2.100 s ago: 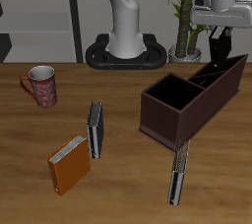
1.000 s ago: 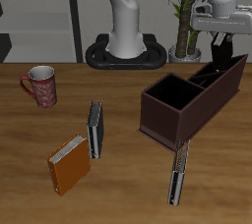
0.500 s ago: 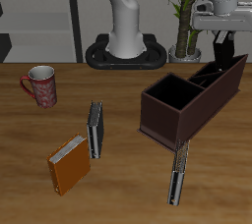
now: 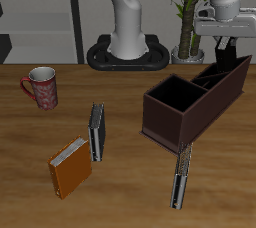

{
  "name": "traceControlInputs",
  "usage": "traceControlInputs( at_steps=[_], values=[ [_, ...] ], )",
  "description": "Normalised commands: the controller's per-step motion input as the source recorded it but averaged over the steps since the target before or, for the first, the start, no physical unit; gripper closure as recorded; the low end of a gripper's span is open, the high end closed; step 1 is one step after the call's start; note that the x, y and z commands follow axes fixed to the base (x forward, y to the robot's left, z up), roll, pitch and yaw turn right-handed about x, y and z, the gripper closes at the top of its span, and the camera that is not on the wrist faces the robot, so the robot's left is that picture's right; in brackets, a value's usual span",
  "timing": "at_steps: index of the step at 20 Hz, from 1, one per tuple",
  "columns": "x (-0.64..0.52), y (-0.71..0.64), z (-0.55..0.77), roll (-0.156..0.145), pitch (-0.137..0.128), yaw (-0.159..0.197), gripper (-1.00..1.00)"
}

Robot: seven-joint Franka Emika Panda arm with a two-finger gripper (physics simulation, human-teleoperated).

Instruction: Place the black book into the left desk caddy's left compartment

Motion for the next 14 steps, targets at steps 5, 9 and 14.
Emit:
traceControlInputs(
  at_steps=[5,9,14],
  values=[
    [0.13,-0.03,-0.27,-0.013,0.058,0.0,1.0],
    [-0.08,0.05,-0.31,0.036,0.075,0.011,1.0],
    [-0.15,0.09,-0.24,0.058,0.059,0.023,1.0]
  ],
)
